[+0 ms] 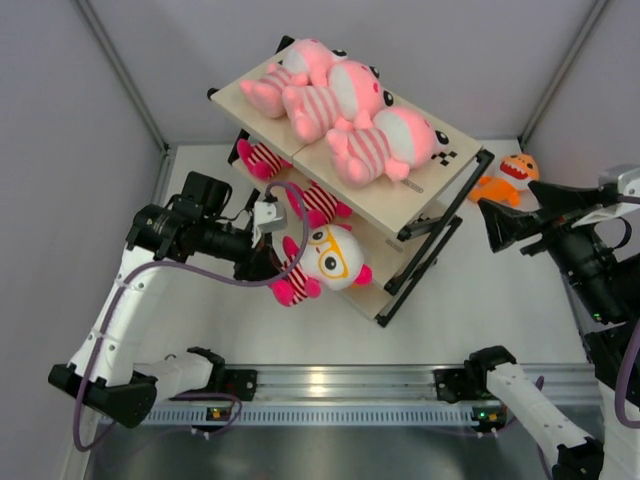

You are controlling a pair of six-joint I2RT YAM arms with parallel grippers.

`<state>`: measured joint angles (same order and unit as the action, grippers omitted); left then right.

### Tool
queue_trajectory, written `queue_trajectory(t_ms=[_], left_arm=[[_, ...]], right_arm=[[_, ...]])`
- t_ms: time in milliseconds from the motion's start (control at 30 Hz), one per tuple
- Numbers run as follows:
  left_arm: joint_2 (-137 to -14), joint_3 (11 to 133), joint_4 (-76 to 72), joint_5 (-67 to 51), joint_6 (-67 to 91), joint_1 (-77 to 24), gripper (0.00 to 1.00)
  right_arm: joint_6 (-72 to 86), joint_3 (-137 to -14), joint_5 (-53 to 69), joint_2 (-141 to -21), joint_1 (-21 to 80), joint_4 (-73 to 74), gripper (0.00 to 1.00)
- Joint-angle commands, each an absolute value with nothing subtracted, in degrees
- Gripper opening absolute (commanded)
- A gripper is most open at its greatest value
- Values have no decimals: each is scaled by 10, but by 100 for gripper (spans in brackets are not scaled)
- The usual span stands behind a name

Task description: Place and organize the stuffed toys onto the shelf

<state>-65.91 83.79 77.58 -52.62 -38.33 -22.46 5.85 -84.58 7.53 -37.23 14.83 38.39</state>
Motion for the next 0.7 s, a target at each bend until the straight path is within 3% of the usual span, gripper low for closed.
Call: queue_trajectory(t_ms=[0, 167, 467, 667], left_arm=[[-673, 881, 709, -526, -261, -229, 0], [-681, 880, 694, -454, -231, -267, 0], [-681, 861, 534, -295, -62, -378, 0], [-694, 863, 491, -259, -20, -405, 0]], right_arm=[[77, -860, 48, -371, 144, 362, 96], [78, -863, 23, -369, 145, 369, 96], [101, -838, 13, -370, 144, 347, 95], [98, -849, 11, -374, 144, 352, 95]])
